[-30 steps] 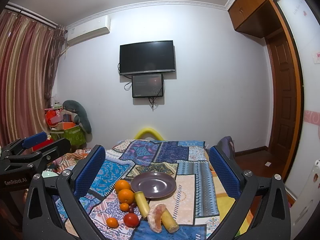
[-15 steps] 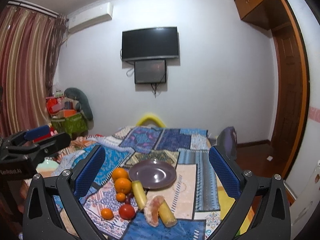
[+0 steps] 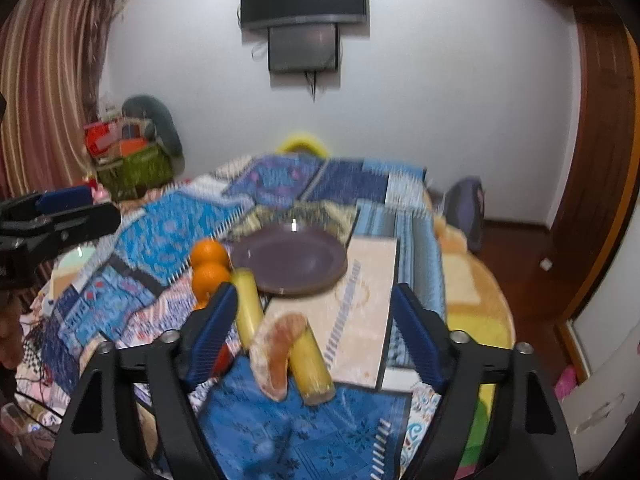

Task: Organize fruits
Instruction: 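Grasp a yellow cylinder with the left tool while the right tool grasps the other yellow cylinder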

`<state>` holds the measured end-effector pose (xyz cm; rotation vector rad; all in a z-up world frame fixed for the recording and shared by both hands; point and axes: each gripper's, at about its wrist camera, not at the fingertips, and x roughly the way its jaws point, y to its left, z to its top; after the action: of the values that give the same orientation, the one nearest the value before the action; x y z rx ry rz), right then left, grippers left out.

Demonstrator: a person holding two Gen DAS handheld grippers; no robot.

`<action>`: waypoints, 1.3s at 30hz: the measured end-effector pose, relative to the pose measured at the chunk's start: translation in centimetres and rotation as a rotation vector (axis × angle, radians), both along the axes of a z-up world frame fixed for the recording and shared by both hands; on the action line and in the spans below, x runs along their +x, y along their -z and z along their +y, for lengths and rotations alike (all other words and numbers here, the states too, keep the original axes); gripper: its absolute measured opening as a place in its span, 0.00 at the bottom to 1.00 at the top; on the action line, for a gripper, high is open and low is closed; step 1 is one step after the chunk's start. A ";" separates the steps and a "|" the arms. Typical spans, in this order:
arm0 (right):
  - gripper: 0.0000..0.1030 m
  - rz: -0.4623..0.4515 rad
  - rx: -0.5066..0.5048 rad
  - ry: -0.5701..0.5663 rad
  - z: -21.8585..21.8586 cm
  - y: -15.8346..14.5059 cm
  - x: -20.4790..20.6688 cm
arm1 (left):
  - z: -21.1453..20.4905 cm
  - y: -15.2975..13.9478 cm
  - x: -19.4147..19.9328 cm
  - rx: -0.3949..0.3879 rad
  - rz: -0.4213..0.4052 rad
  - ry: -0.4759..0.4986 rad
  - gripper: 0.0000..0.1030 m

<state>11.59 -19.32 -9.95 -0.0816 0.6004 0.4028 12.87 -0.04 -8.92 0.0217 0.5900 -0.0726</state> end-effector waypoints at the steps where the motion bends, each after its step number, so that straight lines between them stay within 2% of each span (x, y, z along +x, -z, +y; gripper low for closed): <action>1: 0.65 0.027 -0.002 -0.004 -0.2 0.6 0.4 | 0.1 0.5 0.5 0.001 0.023 0.005 0.81; 3: 0.61 0.075 -0.007 -0.009 -0.4 1.7 1.4 | 0.2 1.6 1.5 -0.008 0.074 0.007 0.77; 7: 0.53 0.157 -0.020 -0.022 -0.4 3.9 2.8 | 0.8 3.4 3.4 -0.008 0.143 0.014 0.75; 9: 0.51 0.199 -0.029 -0.033 -0.3 5.0 3.4 | 1.0 4.3 4.4 -0.020 0.179 0.016 0.70; 17: 0.47 0.317 -0.033 -0.085 0.2 8.5 5.4 | 0.3 7.4 7.5 -0.032 0.269 0.033 0.55; 21: 0.45 0.350 -0.041 -0.108 0.7 9.8 6.2 | -0.3 8.7 8.7 -0.047 0.312 0.058 0.49; 28: 0.40 0.399 -0.024 -0.154 1.2 11.4 7.1 | -1.5 11.0 10.3 -0.050 0.382 0.080 0.49; 39: 0.36 0.377 -0.023 -0.186 1.2 11.9 7.2 | -2.4 13.8 12.1 -0.103 0.472 0.076 0.47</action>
<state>18.83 -18.15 -21.80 -0.0848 0.9738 0.5985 24.92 -2.42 -22.69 -0.0750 1.0562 -0.1850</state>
